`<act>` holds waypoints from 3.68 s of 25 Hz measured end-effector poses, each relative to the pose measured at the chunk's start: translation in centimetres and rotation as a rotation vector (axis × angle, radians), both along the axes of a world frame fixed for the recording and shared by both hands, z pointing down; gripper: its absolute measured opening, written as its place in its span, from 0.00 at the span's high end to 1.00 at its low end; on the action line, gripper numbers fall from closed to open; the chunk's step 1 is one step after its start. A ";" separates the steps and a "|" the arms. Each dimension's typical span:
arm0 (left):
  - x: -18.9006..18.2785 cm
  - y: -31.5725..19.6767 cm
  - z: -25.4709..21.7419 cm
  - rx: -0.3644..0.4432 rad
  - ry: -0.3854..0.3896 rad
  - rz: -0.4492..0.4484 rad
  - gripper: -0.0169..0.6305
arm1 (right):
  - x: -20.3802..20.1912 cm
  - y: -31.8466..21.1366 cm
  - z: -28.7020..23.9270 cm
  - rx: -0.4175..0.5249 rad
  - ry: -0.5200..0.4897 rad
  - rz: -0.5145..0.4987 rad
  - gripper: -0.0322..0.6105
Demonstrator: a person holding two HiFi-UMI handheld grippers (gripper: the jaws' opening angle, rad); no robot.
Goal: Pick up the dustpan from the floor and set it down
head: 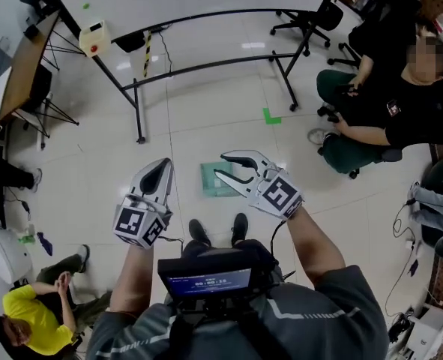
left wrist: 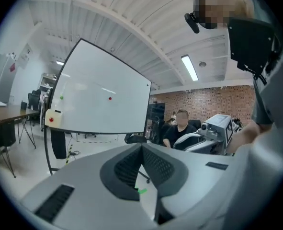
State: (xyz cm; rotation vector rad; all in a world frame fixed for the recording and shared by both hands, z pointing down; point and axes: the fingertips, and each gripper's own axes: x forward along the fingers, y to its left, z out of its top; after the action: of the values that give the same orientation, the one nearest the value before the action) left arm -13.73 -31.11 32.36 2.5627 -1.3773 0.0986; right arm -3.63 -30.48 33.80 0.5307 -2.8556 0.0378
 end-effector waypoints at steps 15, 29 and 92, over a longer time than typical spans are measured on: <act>5.2 8.2 -11.9 0.137 -0.029 -0.045 0.93 | 8.3 6.9 -13.3 0.132 -0.157 0.111 0.93; 5.9 20.4 -14.9 0.172 -0.059 -0.076 0.93 | 10.1 14.5 -16.8 0.013 -0.238 0.126 0.93; 9.0 55.4 -20.8 0.202 0.036 0.014 0.93 | 15.1 52.0 -23.3 0.089 -0.174 0.364 0.94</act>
State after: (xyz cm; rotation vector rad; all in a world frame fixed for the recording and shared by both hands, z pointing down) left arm -4.70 24.25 11.56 2.7224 -1.4222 -0.0879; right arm 11.50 21.53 10.54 1.1098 -2.8943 0.0194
